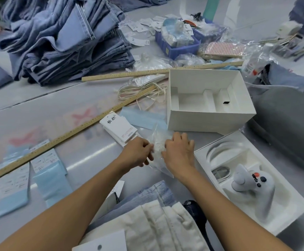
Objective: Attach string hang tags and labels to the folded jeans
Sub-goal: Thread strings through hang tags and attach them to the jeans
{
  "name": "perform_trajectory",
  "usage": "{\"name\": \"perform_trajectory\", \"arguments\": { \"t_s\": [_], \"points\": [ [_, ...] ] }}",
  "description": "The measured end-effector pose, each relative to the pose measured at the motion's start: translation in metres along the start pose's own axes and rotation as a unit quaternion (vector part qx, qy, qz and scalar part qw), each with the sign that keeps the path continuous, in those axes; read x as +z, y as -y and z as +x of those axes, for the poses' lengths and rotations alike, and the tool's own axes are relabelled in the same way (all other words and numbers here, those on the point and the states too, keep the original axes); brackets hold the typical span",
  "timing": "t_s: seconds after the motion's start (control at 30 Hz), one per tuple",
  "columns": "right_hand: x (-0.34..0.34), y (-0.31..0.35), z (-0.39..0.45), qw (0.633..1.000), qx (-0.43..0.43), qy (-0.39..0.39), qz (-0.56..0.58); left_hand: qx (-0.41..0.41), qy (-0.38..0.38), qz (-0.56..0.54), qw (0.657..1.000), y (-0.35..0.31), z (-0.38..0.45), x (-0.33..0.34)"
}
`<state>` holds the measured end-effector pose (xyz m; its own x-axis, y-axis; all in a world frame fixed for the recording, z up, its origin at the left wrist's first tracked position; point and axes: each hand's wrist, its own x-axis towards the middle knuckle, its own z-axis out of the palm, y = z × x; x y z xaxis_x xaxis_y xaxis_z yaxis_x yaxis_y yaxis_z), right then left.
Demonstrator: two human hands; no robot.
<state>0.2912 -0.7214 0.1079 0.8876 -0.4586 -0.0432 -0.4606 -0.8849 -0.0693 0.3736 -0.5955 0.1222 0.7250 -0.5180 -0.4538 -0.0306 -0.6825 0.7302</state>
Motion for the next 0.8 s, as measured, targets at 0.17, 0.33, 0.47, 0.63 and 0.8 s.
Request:
{"name": "perform_trajectory", "arguments": {
  "t_s": [0.17,0.33,0.47,0.63,0.8],
  "points": [
    [-0.001,-0.005,0.003,0.997,0.024,0.000,0.073,0.003,-0.010,0.022,1.000,0.001,0.002,-0.003],
    [-0.008,-0.017,0.006,0.979,0.036,-0.015,0.201,0.115,-0.140,0.255,0.950,-0.002,0.001,0.001],
    [-0.020,-0.020,0.008,0.867,0.087,0.025,0.489,0.278,-0.112,0.348,0.888,-0.006,0.007,0.007],
    [-0.037,-0.028,0.003,0.771,0.113,0.045,0.624,0.226,-0.052,0.373,0.898,0.006,0.009,0.014],
    [-0.065,-0.026,-0.006,0.752,0.032,0.096,0.651,0.187,-0.089,0.313,0.927,0.002,0.013,0.017]
  ]
}}
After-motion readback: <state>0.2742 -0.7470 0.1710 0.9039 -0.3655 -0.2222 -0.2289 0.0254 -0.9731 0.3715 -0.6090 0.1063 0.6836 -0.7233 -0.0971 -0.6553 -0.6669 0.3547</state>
